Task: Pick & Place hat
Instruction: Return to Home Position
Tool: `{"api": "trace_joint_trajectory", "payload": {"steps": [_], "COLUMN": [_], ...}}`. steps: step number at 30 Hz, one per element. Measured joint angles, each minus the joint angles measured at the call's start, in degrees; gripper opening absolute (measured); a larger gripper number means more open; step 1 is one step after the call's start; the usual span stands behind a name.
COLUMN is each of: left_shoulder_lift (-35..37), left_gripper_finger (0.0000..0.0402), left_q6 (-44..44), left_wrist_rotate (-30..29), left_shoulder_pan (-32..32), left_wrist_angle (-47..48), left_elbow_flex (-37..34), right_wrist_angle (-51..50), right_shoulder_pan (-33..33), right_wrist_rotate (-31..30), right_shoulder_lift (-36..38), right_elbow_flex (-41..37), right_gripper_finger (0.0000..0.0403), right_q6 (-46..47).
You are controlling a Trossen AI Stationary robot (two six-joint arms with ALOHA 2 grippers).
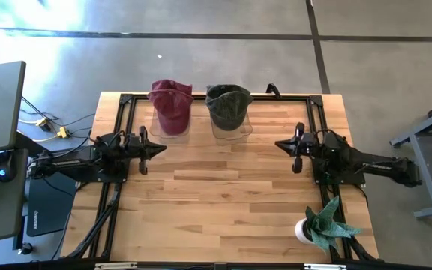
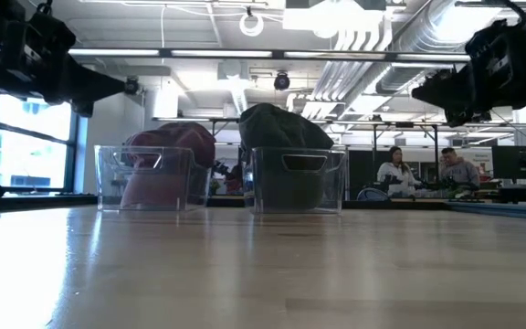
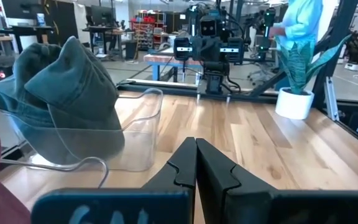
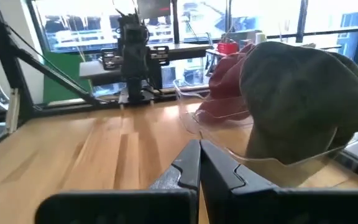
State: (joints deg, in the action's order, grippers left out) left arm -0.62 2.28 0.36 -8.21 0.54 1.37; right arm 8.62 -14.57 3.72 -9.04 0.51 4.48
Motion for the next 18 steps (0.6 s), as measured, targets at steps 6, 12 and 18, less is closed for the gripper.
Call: {"api": "trace_joint_trajectory", "payload": {"steps": [6, 12, 18], "left_shoulder_lift": [0.0, -0.5, -1.2], "left_gripper_finger": [0.0000, 0.0000, 0.0000], "left_q6": [1.4, 2.3, 2.3], "left_wrist_rotate": [0.9, 0.8, 0.5], "left_shoulder_pan": [0.0, 0.0, 0.0], "left_wrist_angle": [0.0, 0.1, 0.2], "left_elbow_flex": [0.0, -0.1, -0.1], "right_wrist_angle": [-2.9, -4.2, -4.3], "right_shoulder_pan": [0.0, 1.6, 9.6], "right_wrist_rotate": [-1.7, 0.6, -5.5], "right_shoulder_lift": [8.9, 9.0, 8.9], "right_elbow_flex": [0.0, 0.0, 0.0], "right_gripper_finger": [0.0000, 0.0000, 0.0000], "right_q6": [0.5, 1.2, -0.4]}}
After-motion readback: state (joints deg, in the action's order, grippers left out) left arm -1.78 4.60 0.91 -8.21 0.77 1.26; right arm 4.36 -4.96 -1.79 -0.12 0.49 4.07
